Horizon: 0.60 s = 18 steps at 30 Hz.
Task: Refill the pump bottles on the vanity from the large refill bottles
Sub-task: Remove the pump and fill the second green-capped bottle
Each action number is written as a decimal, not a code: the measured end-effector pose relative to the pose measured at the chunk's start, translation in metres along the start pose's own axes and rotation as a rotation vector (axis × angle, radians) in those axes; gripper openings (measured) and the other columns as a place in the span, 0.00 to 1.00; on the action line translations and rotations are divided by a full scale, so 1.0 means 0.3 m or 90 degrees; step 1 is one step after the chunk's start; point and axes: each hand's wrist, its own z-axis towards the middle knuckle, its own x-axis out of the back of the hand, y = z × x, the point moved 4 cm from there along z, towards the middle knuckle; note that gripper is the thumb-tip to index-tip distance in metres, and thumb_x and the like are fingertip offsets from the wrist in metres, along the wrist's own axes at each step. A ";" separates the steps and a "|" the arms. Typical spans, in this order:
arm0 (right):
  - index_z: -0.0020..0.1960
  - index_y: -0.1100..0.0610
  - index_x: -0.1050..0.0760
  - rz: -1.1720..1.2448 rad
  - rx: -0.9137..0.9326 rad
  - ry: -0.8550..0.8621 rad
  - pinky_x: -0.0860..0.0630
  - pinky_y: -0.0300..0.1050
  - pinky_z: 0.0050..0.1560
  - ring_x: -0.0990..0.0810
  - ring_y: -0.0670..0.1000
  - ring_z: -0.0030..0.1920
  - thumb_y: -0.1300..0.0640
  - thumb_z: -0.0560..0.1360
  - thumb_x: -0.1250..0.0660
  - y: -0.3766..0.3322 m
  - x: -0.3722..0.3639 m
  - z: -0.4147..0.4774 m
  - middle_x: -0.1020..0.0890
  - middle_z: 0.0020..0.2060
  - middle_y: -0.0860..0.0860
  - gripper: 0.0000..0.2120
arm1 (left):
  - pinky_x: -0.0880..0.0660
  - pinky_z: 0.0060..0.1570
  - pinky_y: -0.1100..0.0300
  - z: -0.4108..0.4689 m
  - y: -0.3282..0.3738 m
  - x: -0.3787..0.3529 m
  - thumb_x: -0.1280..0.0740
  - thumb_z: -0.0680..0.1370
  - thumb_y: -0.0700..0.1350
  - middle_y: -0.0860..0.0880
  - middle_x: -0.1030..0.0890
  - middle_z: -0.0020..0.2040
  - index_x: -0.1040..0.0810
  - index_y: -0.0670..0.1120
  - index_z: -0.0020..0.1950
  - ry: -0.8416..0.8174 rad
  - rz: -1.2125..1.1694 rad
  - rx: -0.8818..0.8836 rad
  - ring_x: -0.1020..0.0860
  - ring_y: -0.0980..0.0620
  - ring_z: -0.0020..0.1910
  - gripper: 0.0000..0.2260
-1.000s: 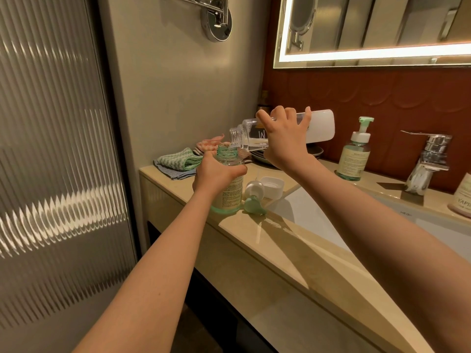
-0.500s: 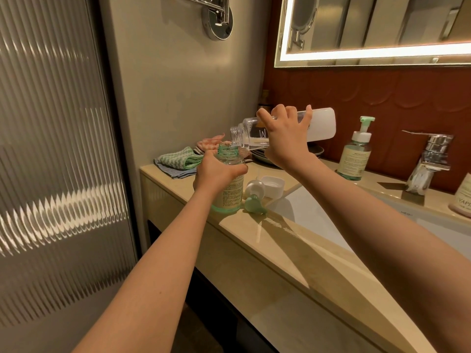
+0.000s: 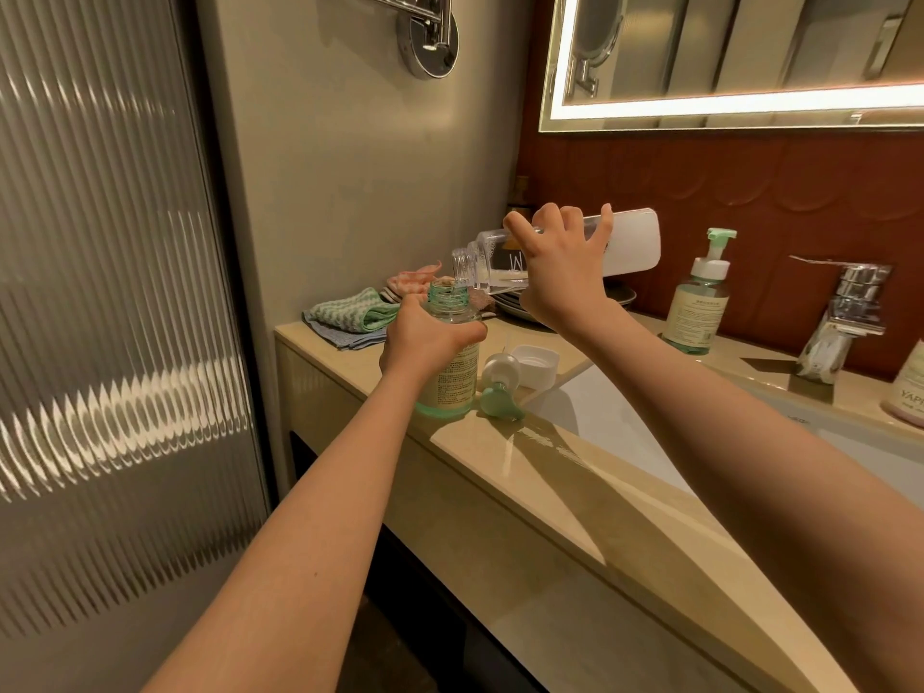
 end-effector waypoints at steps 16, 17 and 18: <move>0.69 0.52 0.38 -0.001 0.006 -0.001 0.55 0.67 0.70 0.38 0.60 0.67 0.67 0.70 0.36 -0.004 0.001 0.002 0.33 0.65 0.58 0.30 | 0.25 0.55 0.46 0.001 -0.001 0.001 0.26 0.56 0.58 0.49 0.21 0.55 0.30 0.47 0.62 -0.002 -0.003 -0.007 0.23 0.47 0.54 0.37; 0.69 0.52 0.38 -0.002 0.006 -0.002 0.55 0.67 0.70 0.38 0.60 0.67 0.67 0.70 0.36 -0.004 0.001 0.002 0.33 0.65 0.58 0.30 | 0.25 0.56 0.46 0.001 -0.001 0.001 0.26 0.57 0.58 0.49 0.21 0.55 0.30 0.47 0.61 -0.003 -0.004 -0.009 0.23 0.47 0.54 0.37; 0.69 0.52 0.38 -0.003 0.006 -0.002 0.55 0.67 0.70 0.38 0.60 0.67 0.66 0.70 0.36 -0.004 0.001 0.002 0.33 0.65 0.58 0.30 | 0.25 0.56 0.46 0.001 -0.001 0.001 0.26 0.57 0.58 0.49 0.21 0.55 0.30 0.47 0.62 -0.003 -0.004 -0.010 0.23 0.46 0.54 0.36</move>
